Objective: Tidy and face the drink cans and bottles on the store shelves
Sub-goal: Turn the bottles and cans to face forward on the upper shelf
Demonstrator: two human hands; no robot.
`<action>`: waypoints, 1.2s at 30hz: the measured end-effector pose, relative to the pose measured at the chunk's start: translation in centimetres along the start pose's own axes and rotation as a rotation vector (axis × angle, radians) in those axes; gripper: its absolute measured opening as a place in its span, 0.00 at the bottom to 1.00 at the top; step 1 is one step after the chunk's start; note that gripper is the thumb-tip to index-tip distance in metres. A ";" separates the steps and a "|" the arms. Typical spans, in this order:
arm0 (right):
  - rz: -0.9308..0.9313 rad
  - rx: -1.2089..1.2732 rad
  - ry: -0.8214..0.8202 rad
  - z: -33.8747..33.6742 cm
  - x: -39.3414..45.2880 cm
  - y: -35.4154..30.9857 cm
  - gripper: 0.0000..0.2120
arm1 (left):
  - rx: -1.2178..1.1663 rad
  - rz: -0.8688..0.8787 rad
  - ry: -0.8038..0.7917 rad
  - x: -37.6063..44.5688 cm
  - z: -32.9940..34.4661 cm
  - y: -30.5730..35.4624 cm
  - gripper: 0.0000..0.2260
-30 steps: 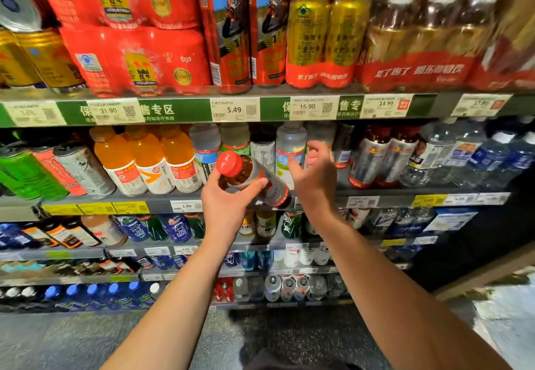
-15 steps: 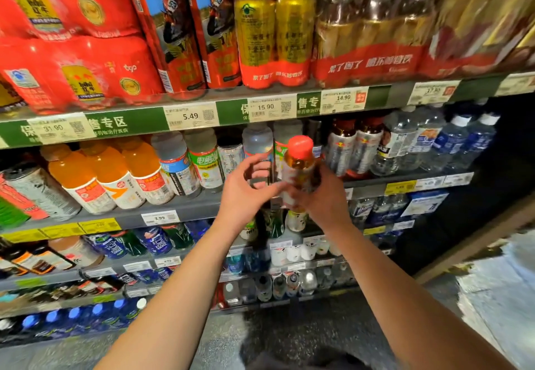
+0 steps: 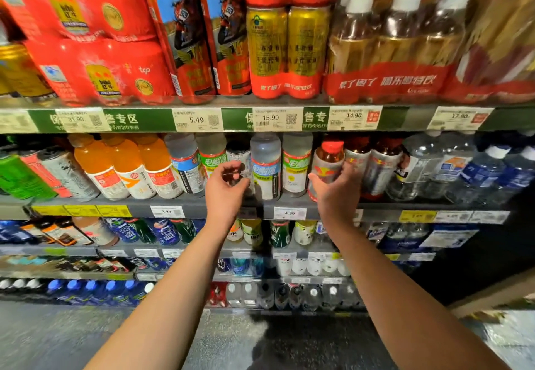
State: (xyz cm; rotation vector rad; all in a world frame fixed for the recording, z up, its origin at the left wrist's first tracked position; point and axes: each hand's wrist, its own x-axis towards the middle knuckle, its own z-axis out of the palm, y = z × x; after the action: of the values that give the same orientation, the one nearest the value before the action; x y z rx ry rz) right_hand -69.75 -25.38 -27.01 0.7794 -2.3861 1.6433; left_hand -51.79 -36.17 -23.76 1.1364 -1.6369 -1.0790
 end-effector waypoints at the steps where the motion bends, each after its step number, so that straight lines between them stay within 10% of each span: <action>1: 0.015 -0.020 -0.003 0.3 0.0 0.0 0.29 | 0.007 0.004 0.012 0.1 0.1 -0.1 0.13; 11: 0.126 0.033 0.084 1.8 -1.9 -1.0 0.32 | -0.046 -0.015 0.046 0.2 -0.4 -1.3 0.13; 19: -0.475 -0.018 -0.131 7.6 -8.8 -9.0 0.21 | -0.115 0.015 -0.014 2.5 -5.9 -3.3 0.14; 31: -0.239 -0.336 -0.075 12.2 -9.3 -13.5 0.21 | -0.250 -0.023 -0.189 6.1 -14.5 -7.9 0.10; 36: -0.178 -0.384 -0.091 13.0 -11.0 -12.6 0.27 | -0.259 0.216 -0.193 5.8 -15.4 -8.5 0.14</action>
State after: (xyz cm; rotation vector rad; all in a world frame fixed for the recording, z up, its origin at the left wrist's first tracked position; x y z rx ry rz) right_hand -51.90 -36.86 -26.01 0.9705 -2.4950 1.0591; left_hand -36.59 -46.36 -26.69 0.6890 -1.6654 -1.2456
